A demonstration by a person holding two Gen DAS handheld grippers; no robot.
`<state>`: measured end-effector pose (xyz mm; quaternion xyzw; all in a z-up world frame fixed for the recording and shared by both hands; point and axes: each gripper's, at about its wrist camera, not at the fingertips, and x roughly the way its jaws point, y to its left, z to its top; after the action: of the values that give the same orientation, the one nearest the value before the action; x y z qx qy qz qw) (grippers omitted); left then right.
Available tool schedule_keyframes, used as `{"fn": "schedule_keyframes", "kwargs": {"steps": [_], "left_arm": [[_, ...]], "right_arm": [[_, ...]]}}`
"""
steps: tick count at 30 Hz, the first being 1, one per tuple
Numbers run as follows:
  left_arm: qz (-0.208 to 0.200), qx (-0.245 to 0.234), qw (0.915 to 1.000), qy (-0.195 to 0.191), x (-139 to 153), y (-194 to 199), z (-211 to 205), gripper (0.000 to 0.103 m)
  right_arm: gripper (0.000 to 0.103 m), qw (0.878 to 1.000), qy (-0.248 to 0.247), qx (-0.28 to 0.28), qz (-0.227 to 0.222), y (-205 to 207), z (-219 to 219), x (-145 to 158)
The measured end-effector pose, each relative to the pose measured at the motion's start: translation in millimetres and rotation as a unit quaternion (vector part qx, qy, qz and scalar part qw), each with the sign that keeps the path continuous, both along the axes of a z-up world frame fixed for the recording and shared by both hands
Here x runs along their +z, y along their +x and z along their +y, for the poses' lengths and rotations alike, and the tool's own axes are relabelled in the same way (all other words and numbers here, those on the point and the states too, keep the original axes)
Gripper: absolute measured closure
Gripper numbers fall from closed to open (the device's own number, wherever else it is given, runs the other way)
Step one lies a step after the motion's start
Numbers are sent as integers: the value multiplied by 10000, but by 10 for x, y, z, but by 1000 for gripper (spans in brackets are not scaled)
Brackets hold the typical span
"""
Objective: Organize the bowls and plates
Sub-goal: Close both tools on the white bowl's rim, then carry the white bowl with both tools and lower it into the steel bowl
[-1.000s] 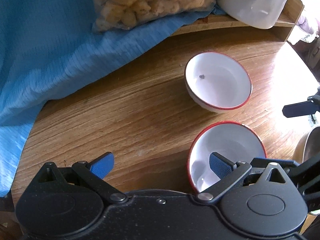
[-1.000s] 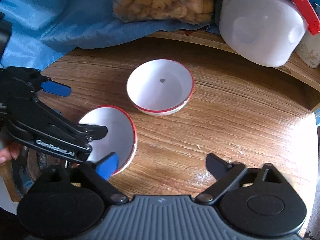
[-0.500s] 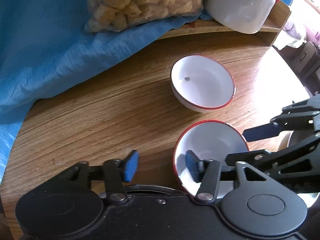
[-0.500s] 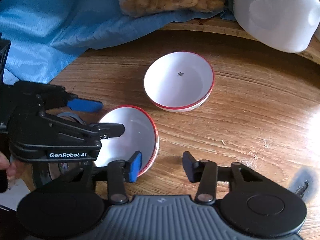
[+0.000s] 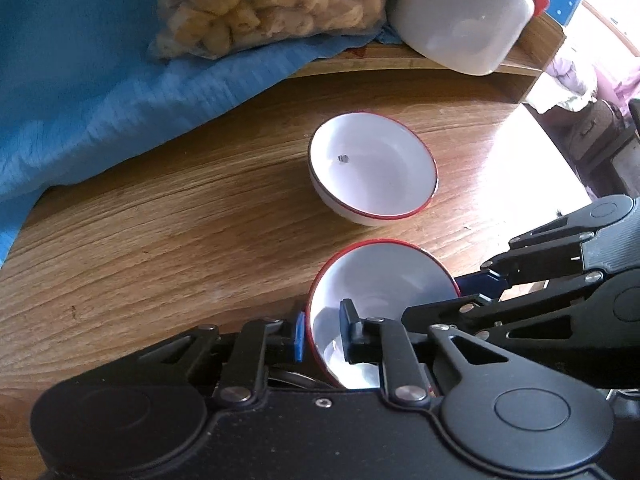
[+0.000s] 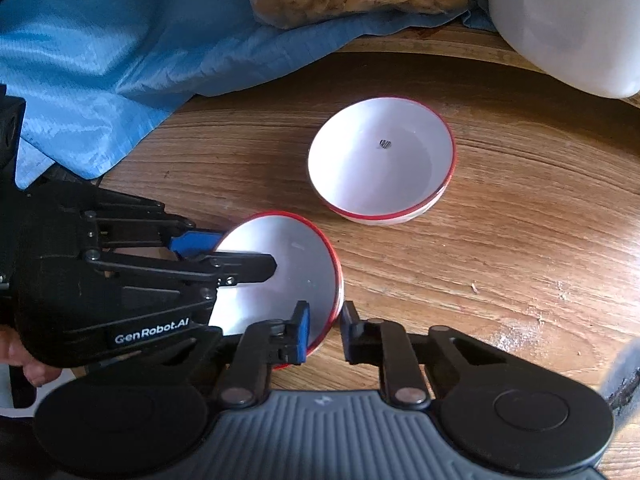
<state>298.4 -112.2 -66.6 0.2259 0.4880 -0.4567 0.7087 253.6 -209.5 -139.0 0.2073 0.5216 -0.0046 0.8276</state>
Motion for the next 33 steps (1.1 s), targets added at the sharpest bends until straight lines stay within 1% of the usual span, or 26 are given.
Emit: {"fn": "schedule_keyframes", "kwargs": {"steps": [5, 8, 11, 18, 25, 33], "left_arm": [[-182, 151, 9997, 78, 40, -66, -48, 90], [-261, 256, 9993, 27, 106, -117, -48, 92], [-377, 364, 9986, -60, 192, -180, -39, 92], [-537, 659, 9959, -316, 373, -321, -23, 92], [-743, 812, 9925, -531, 547, -488, -104, 92], [-687, 907, 9907, -746, 636, -738, -252, 91]], "right_arm": [[90, 9996, 216, -172, -15, -33, -79, -20], [92, 9988, 342, -321, -103, -102, -149, -9], [92, 9975, 527, -423, -218, -194, -213, 31], [92, 9959, 524, -470, -570, -353, -322, 170], [92, 9952, 321, -384, -837, -465, -398, 339], [92, 9945, 286, -389, -926, -748, -602, 461]]}}
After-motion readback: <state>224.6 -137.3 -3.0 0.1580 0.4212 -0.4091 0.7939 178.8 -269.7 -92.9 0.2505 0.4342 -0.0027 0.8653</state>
